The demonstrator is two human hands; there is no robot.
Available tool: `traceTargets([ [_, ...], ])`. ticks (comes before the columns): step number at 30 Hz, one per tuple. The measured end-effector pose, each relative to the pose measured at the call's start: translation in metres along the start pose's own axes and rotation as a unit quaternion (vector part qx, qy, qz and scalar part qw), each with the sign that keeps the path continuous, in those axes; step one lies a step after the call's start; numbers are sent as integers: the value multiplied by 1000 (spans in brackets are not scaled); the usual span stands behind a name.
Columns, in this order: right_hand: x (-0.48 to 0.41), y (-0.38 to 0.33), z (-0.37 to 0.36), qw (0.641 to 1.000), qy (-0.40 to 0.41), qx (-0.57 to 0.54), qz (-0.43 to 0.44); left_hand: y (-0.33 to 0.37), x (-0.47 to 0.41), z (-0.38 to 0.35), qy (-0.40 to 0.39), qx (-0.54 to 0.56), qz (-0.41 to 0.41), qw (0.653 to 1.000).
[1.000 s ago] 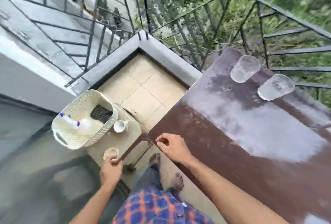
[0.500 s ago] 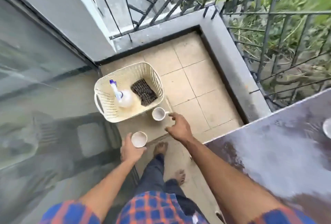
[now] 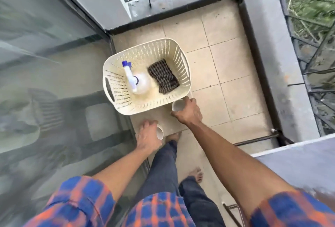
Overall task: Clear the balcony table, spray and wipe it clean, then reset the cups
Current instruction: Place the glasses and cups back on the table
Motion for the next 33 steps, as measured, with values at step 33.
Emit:
traceTargets([
  [33,345,395,105,906,272,-290,-145,306,272,-65,110,73,-377,917],
])
Point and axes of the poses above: each hand's wrist, its own x-axis away from the middle knuckle, its own z-axis out of the back of the hand, y = z × x, the point moved 8 cm from there along -x, towards the middle knuckle, and after that the axes turned 15 degrees about x, right-handed, at the moved point
